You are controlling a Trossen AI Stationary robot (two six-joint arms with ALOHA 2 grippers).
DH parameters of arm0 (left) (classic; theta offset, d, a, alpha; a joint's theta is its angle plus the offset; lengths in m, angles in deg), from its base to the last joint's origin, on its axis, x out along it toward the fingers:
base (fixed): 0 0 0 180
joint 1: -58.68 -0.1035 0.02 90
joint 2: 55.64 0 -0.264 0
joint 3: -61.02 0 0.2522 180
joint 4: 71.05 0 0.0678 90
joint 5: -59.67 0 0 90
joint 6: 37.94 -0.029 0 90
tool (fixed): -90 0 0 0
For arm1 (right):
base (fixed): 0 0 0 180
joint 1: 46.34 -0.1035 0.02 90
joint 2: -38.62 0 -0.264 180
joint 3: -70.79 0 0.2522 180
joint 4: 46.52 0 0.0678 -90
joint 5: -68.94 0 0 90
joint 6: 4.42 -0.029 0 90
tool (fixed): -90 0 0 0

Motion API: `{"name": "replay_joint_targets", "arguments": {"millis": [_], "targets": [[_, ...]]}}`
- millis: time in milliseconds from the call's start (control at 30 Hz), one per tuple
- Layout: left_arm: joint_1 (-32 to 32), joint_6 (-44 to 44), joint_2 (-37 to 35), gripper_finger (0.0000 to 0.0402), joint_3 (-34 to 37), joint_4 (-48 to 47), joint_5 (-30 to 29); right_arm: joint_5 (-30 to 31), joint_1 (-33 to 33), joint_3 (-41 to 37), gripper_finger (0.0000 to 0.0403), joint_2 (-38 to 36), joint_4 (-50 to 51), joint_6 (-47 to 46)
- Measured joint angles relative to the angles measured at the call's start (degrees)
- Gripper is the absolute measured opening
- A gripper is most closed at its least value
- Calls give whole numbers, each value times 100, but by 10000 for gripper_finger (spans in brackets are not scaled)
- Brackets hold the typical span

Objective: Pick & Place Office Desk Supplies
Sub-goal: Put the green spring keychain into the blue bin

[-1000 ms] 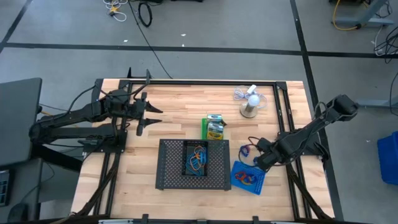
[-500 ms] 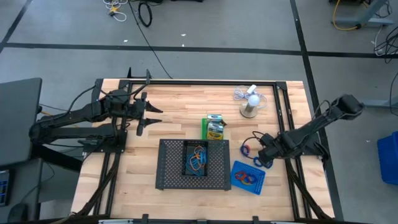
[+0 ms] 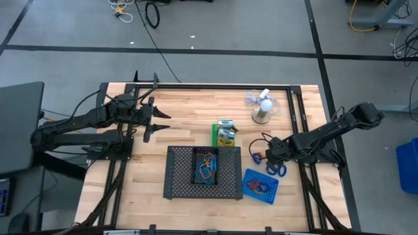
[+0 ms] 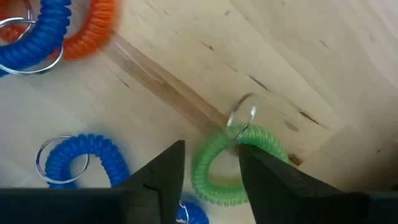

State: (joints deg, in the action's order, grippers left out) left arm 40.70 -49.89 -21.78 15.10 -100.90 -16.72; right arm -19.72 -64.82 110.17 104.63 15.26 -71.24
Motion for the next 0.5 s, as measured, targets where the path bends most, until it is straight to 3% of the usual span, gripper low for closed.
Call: {"name": "replay_joint_targets", "arguments": {"millis": [100,233,500], "targets": [[0,16,0,188,-2,-9,0,-7,9,25,114,164,-25,180],[0,14,0,188,0,-7,0,-1,-19,45,22,206,-22,422],[0,15,0,188,0,0,-1,197,-198,816,7,226,477,671]]}}
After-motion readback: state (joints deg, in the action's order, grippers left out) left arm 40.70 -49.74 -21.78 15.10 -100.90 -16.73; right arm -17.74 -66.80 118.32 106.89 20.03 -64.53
